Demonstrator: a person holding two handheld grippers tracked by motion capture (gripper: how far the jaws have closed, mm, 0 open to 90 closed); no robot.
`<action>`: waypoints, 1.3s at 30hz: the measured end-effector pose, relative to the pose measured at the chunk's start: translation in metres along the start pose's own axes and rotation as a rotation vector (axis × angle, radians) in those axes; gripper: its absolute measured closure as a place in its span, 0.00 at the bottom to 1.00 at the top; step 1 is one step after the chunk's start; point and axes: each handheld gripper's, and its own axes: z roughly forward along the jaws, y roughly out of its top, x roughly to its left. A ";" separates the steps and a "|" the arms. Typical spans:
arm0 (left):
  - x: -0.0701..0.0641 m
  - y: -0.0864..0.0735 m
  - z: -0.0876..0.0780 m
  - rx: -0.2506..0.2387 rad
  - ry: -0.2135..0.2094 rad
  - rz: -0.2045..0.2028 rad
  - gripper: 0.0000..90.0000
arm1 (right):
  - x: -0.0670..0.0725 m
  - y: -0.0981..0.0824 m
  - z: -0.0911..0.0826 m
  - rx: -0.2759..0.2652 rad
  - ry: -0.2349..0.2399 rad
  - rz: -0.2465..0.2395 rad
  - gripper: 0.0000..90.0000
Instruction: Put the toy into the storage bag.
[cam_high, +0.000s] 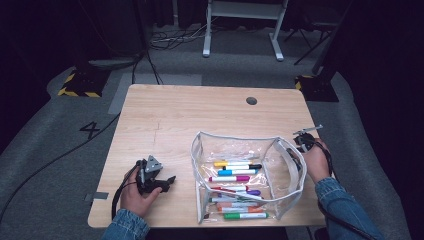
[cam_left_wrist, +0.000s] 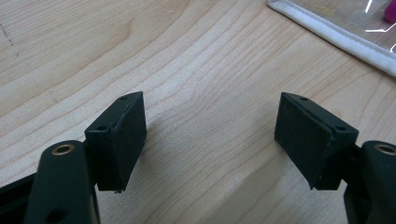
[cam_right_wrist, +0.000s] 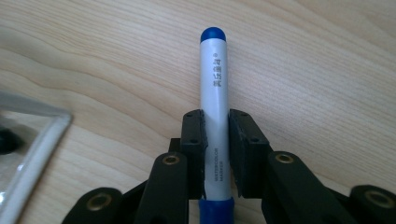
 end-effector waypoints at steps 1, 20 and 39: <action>0.000 0.000 0.000 0.000 0.000 0.000 0.28 | 0.001 0.001 -0.003 -0.007 0.011 0.002 0.85; 0.000 0.000 0.000 0.000 0.000 0.000 0.28 | 0.029 0.027 -0.110 -0.082 0.086 -0.074 0.85; 0.000 0.000 0.000 0.000 0.000 0.001 0.28 | 0.085 0.047 -0.199 -0.151 0.144 -0.257 0.85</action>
